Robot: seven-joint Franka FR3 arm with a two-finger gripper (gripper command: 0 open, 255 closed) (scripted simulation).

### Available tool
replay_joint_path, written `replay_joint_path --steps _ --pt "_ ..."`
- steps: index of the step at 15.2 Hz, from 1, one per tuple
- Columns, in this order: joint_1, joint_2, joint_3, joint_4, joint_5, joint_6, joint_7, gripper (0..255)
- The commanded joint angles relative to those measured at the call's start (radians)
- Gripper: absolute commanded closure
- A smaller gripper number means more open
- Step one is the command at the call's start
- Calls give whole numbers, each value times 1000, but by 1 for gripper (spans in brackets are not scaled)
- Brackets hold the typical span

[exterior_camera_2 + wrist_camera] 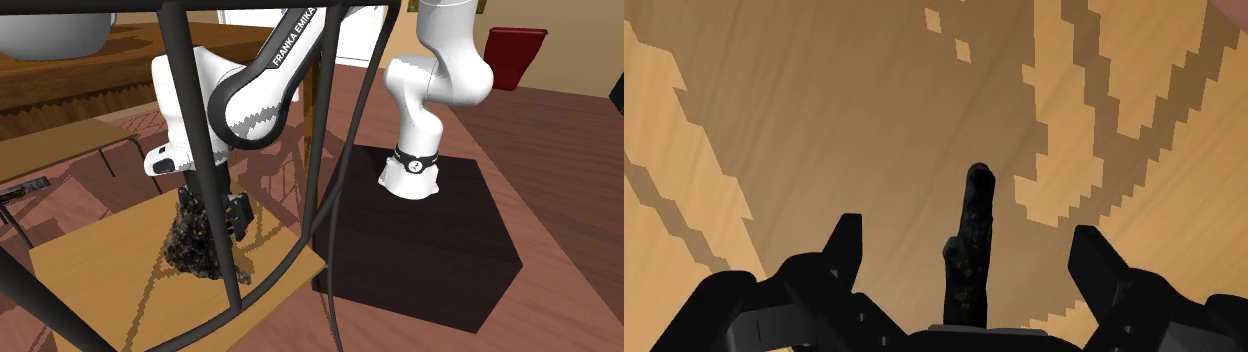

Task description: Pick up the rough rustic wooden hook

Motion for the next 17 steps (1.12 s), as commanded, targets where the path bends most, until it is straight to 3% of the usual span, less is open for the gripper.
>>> replay_joint_path --steps 1,10,17 --pt "-1 3 2 0 3 4 -3 255" --pt "-2 4 2 0 4 4 -3 255" --pt "21 -66 -29 10 -58 -65 44 255"
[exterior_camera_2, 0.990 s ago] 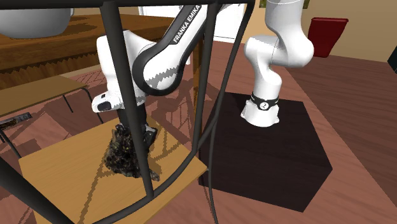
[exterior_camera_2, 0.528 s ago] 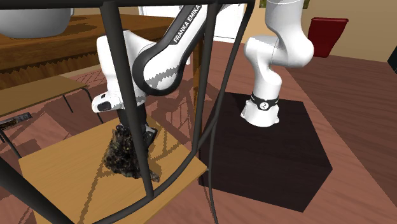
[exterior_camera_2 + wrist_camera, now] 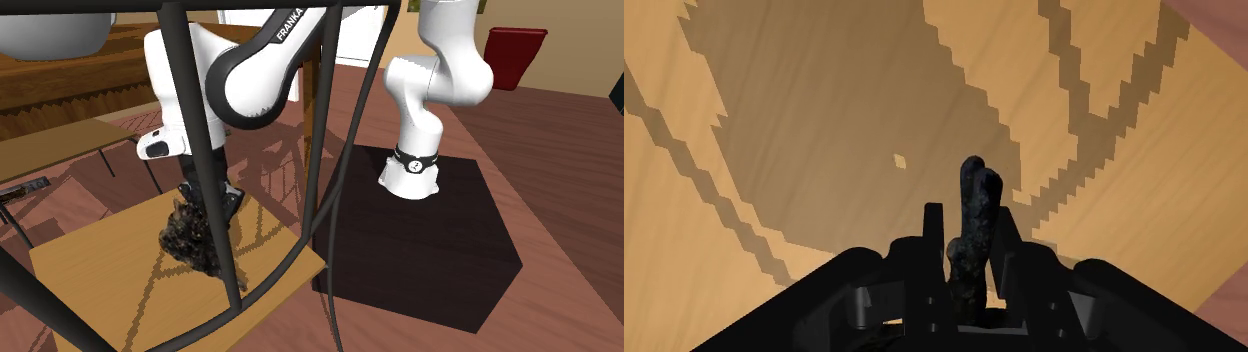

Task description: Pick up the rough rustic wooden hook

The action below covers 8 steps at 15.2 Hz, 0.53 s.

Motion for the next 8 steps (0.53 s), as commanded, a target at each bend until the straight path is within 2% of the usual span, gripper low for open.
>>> replay_joint_path --steps 1,8 --pt "5 -20 -8 4 -17 -21 13 255" --pt "21 -83 -29 27 -73 -94 56 255"
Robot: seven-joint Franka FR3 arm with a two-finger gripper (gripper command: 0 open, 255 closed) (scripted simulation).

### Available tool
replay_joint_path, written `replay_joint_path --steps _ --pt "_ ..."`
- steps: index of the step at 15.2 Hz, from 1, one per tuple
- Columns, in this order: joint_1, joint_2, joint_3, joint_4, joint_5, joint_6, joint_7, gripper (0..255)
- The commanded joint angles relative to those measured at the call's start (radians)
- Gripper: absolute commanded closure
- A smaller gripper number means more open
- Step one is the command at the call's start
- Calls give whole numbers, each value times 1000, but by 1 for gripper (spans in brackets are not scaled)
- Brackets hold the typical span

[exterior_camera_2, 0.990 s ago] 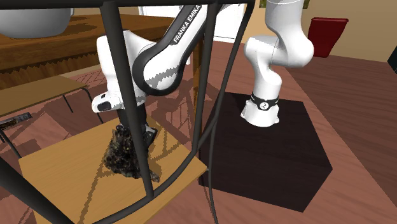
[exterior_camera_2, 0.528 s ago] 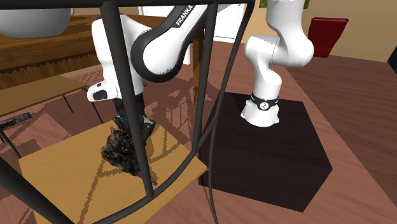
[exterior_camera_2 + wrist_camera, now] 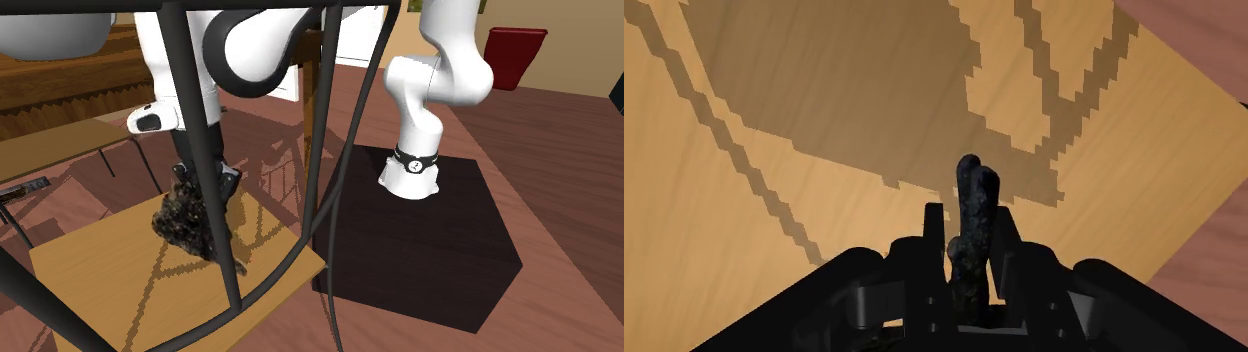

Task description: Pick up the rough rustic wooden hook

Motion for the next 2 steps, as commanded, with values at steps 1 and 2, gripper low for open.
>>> replay_joint_path --steps 1,2 --pt "2 -8 -3 10 -8 -16 8 255" --pt "2 -8 -3 10 -8 -16 8 255"
